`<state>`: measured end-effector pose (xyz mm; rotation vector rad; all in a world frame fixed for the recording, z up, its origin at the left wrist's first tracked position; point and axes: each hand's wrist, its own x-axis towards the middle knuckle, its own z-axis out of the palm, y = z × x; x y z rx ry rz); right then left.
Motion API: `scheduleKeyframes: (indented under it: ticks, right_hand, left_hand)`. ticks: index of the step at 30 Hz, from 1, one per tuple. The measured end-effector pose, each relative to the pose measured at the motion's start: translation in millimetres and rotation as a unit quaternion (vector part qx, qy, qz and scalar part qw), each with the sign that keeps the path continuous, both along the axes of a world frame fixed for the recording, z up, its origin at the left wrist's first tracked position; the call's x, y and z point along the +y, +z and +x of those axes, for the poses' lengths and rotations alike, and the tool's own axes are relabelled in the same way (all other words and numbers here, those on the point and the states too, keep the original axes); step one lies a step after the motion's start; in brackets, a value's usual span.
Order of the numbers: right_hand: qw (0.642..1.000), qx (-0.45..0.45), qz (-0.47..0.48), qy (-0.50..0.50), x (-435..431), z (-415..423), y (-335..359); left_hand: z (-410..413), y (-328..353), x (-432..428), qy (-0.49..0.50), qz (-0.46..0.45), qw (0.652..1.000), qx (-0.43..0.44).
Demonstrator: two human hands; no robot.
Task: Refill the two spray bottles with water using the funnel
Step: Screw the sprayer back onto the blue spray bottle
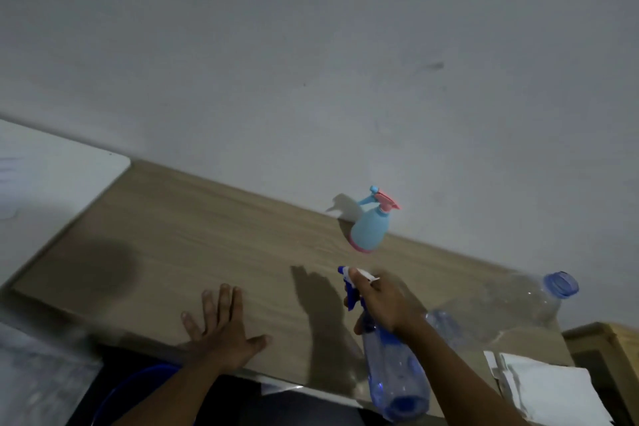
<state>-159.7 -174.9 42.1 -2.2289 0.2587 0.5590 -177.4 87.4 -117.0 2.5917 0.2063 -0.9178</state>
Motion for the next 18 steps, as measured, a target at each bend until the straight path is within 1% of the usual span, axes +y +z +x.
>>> scheduleKeyframes:
  ticks: [2,7,12,15,18]
  right_hand:
    - [0.999,0.029,-0.017,-0.009,0,-1,-10]
    - [0.999,0.027,-0.017,-0.022,-2,3,-17]
    - [0.999,0.02,-0.021,-0.015,-7,0,-6]
    - [0.998,-0.029,-0.009,-0.047,-19,4,-8]
    - [0.989,-0.132,-0.001,-0.061,-33,8,-3]
  left_hand:
    - [1,0,0,0.0,0.003,1.0,-0.001]
    - [2,0,-1,-0.001,0.004,1.0,0.003]
    - [1,-3,-1,0.008,0.011,1.0,-0.012]
    - [-2,-5,-3,0.015,0.013,0.999,-0.028]
    - [0,-8,-3,0.009,0.025,0.998,-0.048]
